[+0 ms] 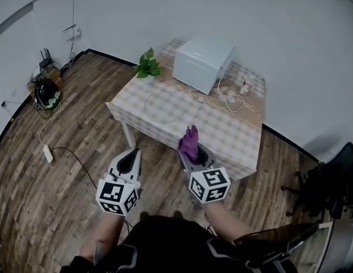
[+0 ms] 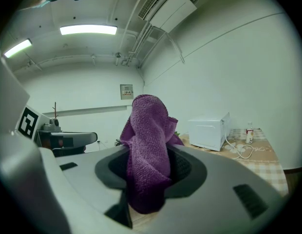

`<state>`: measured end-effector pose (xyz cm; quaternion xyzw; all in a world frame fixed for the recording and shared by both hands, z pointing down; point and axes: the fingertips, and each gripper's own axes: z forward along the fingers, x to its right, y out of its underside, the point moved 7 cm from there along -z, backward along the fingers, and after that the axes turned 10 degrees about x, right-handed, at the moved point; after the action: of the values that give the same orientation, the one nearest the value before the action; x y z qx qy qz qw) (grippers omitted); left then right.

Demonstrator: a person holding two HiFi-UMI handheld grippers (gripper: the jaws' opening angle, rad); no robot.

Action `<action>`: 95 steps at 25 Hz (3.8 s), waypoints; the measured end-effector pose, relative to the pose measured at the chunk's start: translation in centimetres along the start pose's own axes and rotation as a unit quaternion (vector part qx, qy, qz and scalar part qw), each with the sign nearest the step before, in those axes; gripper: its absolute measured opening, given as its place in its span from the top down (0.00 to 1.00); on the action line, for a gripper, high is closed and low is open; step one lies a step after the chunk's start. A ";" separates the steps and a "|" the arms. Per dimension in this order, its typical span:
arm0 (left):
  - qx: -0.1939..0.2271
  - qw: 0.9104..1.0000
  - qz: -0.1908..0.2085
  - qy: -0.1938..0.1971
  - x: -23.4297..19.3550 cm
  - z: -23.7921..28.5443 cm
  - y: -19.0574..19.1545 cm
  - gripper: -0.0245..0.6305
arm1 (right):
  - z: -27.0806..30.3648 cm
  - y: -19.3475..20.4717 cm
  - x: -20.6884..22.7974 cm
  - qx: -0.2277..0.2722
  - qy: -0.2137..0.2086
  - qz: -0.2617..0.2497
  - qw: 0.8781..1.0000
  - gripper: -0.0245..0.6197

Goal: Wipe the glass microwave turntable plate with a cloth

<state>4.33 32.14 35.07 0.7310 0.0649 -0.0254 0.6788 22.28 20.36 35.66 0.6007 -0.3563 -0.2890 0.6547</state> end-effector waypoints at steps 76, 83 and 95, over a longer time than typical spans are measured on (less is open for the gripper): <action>-0.082 0.996 0.041 -0.018 -10.0 27.7 4.7 0.96 | 22.8 1.7 20.4 -0.022 -0.033 0.042 0.998 0.70; -0.094 0.994 0.051 -0.010 -10.2 29.9 5.1 0.96 | 23.7 1.7 22.1 -0.012 -0.021 0.041 0.999 0.70; -0.099 0.992 0.048 0.068 -15.3 34.3 5.9 0.96 | 26.6 1.8 22.8 -0.008 0.069 0.035 0.997 0.70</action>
<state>-8.32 -3.38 40.19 0.6629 0.0775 0.0632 0.7420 13.78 -13.25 40.79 0.6009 -0.3284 -0.2268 0.6925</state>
